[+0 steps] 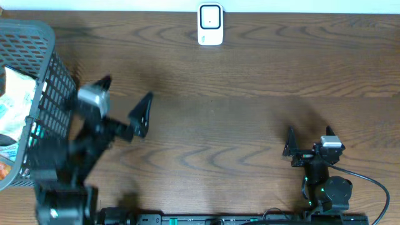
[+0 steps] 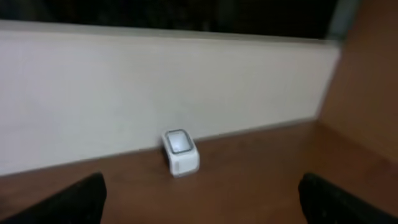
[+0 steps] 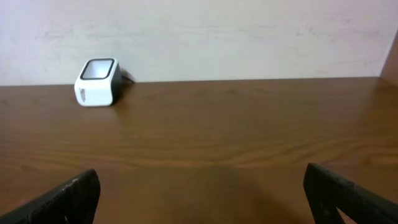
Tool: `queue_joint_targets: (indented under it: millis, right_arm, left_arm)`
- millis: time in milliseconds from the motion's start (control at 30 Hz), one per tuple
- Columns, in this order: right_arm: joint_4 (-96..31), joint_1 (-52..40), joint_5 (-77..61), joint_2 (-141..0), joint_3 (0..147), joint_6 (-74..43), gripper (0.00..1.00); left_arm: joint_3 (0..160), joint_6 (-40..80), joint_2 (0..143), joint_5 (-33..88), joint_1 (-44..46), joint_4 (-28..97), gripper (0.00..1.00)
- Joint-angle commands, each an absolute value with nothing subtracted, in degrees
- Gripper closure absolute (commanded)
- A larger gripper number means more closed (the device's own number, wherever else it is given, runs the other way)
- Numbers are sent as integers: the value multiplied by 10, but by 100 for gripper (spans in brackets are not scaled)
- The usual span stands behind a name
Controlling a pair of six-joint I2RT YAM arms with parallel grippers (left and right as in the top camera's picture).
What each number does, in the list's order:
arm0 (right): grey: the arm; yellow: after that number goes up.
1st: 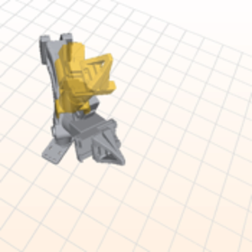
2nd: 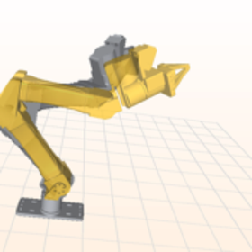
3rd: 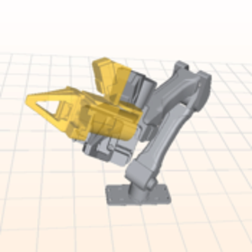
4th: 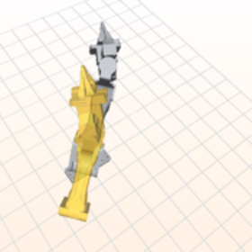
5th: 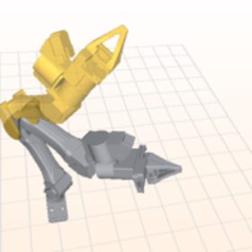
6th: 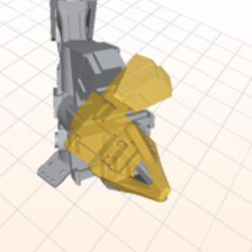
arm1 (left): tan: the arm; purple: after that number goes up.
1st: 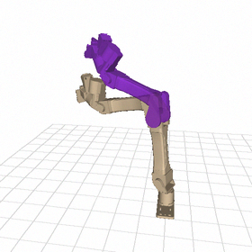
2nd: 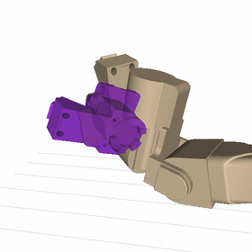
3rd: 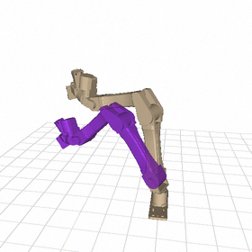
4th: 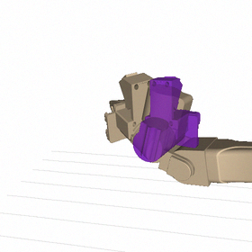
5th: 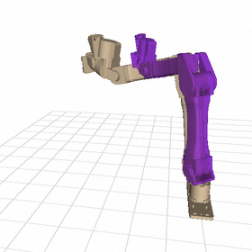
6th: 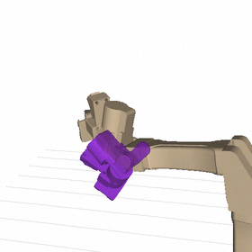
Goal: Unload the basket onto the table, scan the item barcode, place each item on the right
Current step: 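Swing the left gripper over the grey basket and reach down inside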
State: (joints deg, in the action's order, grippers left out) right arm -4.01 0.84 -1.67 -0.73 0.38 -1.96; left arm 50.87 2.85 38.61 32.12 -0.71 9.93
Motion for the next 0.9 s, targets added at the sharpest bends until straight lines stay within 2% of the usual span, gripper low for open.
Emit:
queue_joint_targets:
  millis: [0, 233, 733, 867]
  right_arm:
    - [-43, 11, -15, -6, 4, -26, 1]
    - [-43, 11, -15, -6, 4, -26, 1]
    - [-43, 11, -15, -6, 4, -26, 1]
    - [-43, 11, -15, -6, 4, -26, 1]
  left_arm:
    - [617, -17, 469, 410, -10, 146, 2]
    - [690, -18, 532, 427, -11, 156, 2]
    - [914, -44, 679, 476, -132, 396, 3]
    - [925, -45, 702, 473, -136, 405, 2]
